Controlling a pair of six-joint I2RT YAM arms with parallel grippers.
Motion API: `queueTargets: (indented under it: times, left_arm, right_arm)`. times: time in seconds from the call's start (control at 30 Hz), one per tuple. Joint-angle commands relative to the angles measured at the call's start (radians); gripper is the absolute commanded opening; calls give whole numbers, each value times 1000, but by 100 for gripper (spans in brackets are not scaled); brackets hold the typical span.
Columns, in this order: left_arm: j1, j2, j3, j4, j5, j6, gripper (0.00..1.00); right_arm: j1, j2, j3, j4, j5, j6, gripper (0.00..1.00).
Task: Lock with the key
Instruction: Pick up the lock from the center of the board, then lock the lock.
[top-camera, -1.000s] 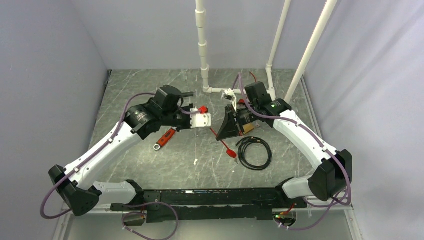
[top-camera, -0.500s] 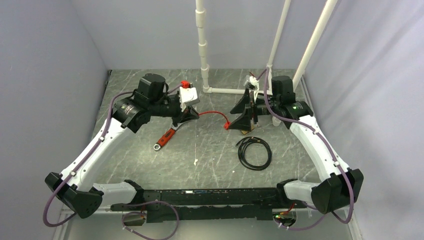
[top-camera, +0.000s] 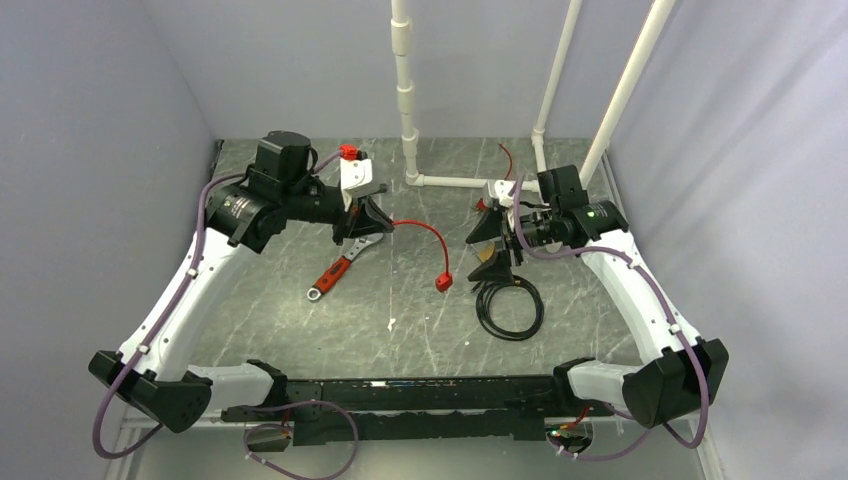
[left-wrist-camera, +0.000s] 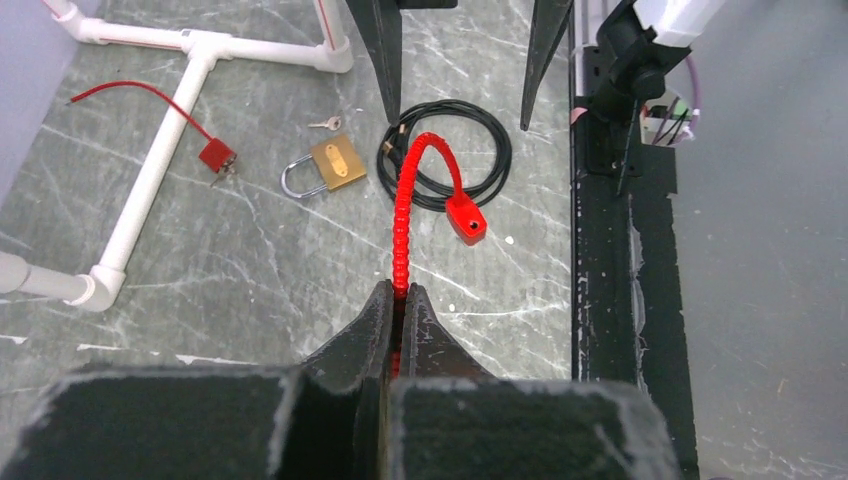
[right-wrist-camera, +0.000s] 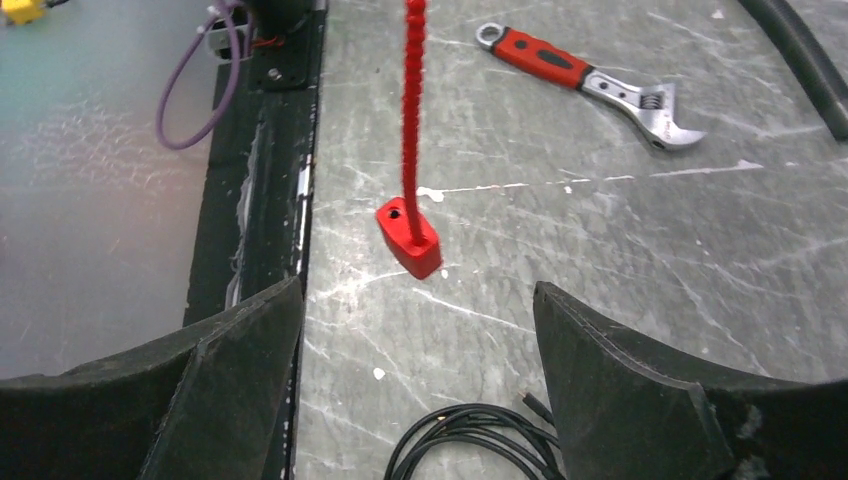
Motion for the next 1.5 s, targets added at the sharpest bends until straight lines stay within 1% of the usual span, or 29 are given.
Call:
queueTargets:
  times: [0.0, 0.07, 0.17, 0.27, 0.53, 0.63, 0.73, 0.8, 0.93, 1.1, 1.27, 1.33, 1.37, 1.43, 1.47]
  left_arm:
    - [17, -15, 42, 25, 135, 18, 0]
    - [18, -27, 33, 47, 147, 17, 0]
    - [19, -33, 32, 75, 154, 6, 0]
    - [21, -24, 54, 80, 169, 0, 0]
    - [27, -11, 80, 111, 185, -37, 0]
    - [29, -8, 84, 132, 191, -68, 0]
    - [30, -4, 87, 147, 189, -90, 0]
    - [36, -3, 86, 165, 186, -115, 0]
    - [45, 6, 89, 193, 184, -152, 0]
    - [65, 5, 73, 237, 188, -200, 0]
    - [92, 2, 52, 291, 197, -271, 0]
    - [99, 0, 37, 326, 193, -318, 0]
    - [101, -2, 28, 347, 183, -350, 0]
    - [101, -9, -7, 414, 149, -449, 0]
    - [101, -14, -27, 464, 129, -513, 0]
  right_arm:
    - [-1, 12, 14, -132, -127, -213, 87]
    - [2, 21, -3, -116, -143, -213, 87]
    - [1, 26, -28, -47, -156, -192, 85]
    - [3, 34, -48, 3, -151, -172, 85]
    - [20, 77, -66, 18, -168, -190, 84]
    - [35, 77, -75, 52, -175, -169, 83]
    - [55, 71, -81, 89, -188, -133, 80]
    - [73, 68, -83, 105, -185, -119, 76]
    - [83, 61, -109, 158, -186, -76, 72]
    - [91, 67, -114, 197, -196, -43, 59]
    - [92, 75, -114, 215, -205, -14, 39]
    - [92, 73, -116, 252, -208, 34, 28]
    - [92, 71, -119, 286, -208, 80, 21]
    - [92, 59, -132, 400, -201, 218, 6]
    - [92, 46, -149, 488, -184, 317, 1]
